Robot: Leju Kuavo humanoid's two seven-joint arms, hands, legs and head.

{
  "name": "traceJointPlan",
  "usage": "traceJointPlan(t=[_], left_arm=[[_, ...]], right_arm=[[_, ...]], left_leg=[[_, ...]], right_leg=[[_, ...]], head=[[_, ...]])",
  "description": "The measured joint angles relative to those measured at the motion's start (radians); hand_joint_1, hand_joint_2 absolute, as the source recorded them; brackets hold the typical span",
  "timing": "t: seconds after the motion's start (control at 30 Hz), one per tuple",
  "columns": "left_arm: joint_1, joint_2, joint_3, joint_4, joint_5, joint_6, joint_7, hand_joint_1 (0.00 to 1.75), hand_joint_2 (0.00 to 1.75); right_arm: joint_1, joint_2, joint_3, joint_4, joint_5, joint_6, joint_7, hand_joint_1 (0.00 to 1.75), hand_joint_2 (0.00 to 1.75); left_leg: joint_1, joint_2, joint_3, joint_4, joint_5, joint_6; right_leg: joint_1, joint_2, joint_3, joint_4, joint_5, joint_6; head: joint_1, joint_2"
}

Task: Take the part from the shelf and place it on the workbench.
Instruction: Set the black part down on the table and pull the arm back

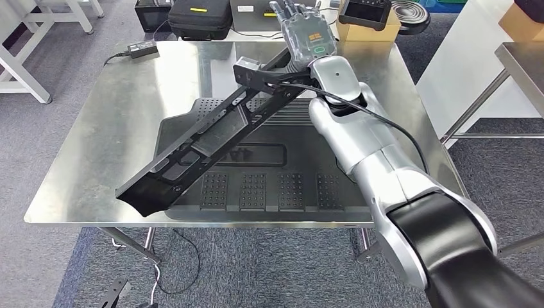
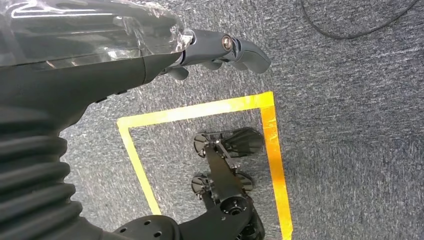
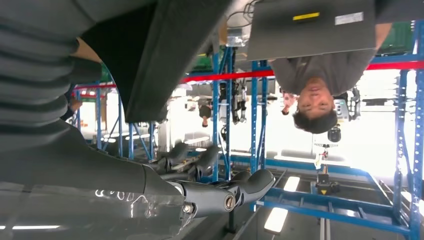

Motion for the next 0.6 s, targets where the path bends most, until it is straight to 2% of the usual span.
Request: traceJointPlan(t=[0.37,0.6], left_arm=[[-0.005,0.0,0.0,0.0,-0.012,0.0,0.001,0.0,0.0],[-0.015,0.0,0.0,0.0,-0.022,0.0,0.002,0.0,0.0]], right_arm=[[-0.114,-0.056,0.002,0.054,0.056,0.067,0.071,0.0,0.0],[-0.153,-0.091,0.004,0.083,0.082,0.099,0.108,0.0,0.0]], left_leg=[[0.0,0.0,0.001,0.0,0.0,0.0],[0.0,0.0,0.001,0.0,0.0,0.0]], right_leg=[[0.0,0.0,0.0,0.0,0.0,0.0],[0.0,0.0,0.0,0.0,0.0,0.0]], head=[[0.001,0.0],[0.002,0.0]])
